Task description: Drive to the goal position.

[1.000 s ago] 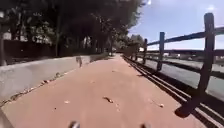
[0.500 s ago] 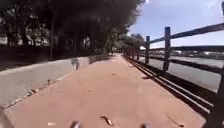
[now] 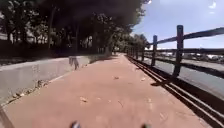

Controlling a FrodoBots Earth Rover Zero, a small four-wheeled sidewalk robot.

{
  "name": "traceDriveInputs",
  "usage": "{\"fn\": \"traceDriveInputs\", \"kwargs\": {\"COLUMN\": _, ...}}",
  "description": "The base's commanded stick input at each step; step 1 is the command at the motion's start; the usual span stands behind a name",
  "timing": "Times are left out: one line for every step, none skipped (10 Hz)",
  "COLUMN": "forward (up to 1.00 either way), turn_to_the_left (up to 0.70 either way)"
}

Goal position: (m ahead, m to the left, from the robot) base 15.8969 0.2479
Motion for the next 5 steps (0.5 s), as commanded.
{"fn": "traceDriveInputs", "kwargs": {"forward": 0.85, "turn_to_the_left": 0.0}}
{"fn": "traceDriveInputs", "kwargs": {"forward": 0.85, "turn_to_the_left": 0.0}}
{"fn": "traceDriveInputs", "kwargs": {"forward": 0.85, "turn_to_the_left": 0.0}}
{"fn": "traceDriveInputs", "kwargs": {"forward": 0.85, "turn_to_the_left": 0.0}}
{"fn": "traceDriveInputs", "kwargs": {"forward": 0.85, "turn_to_the_left": 0.0}}
